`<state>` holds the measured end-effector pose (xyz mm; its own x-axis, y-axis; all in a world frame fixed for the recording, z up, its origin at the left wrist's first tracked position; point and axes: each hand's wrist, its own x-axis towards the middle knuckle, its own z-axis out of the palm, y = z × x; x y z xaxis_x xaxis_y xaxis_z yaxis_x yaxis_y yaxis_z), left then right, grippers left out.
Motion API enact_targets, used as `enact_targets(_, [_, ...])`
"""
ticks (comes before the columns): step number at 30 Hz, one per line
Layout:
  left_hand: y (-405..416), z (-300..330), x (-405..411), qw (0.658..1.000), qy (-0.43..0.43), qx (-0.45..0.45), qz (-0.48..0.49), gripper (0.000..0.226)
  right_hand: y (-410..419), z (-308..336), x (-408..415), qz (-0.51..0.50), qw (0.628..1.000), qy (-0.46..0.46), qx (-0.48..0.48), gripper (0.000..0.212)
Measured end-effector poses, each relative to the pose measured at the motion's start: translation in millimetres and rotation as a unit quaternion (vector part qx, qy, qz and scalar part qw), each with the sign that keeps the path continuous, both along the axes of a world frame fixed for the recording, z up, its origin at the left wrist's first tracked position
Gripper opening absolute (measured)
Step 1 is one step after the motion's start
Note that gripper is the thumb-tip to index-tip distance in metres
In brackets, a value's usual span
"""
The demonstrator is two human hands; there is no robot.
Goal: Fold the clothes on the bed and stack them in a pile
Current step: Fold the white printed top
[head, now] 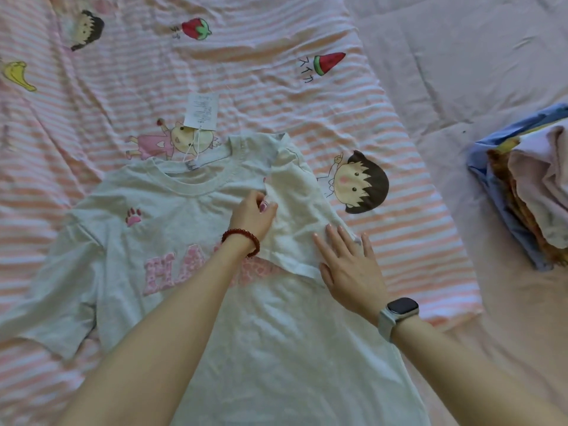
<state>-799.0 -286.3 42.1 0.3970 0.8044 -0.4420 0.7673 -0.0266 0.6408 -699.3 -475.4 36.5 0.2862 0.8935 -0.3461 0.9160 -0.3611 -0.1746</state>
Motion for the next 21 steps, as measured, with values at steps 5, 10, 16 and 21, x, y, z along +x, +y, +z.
enact_targets(5, [-1.9,-6.5,-24.5,0.997,0.072,-0.011,-0.004,0.024,0.4,-7.0,1.0,0.003,0.998,0.000,-0.059,0.054])
enact_targets(10, [-2.3,4.6,-50.9,0.994,0.075,0.080,-0.026,0.037,10.8,0.5,-28.2,0.047,0.999,0.023,-0.007,0.055])
enact_targets(16, [-10.4,16.7,-174.4,0.973,0.068,0.132,0.179,0.030,42.4,13.9,-89.6,0.022,0.998,0.044,0.041,0.060])
enact_targets(21, [-19.1,14.0,-282.5,0.878,0.149,0.083,0.447,0.042,77.1,13.4,-158.0,0.102,0.989,0.095,0.056,0.059])
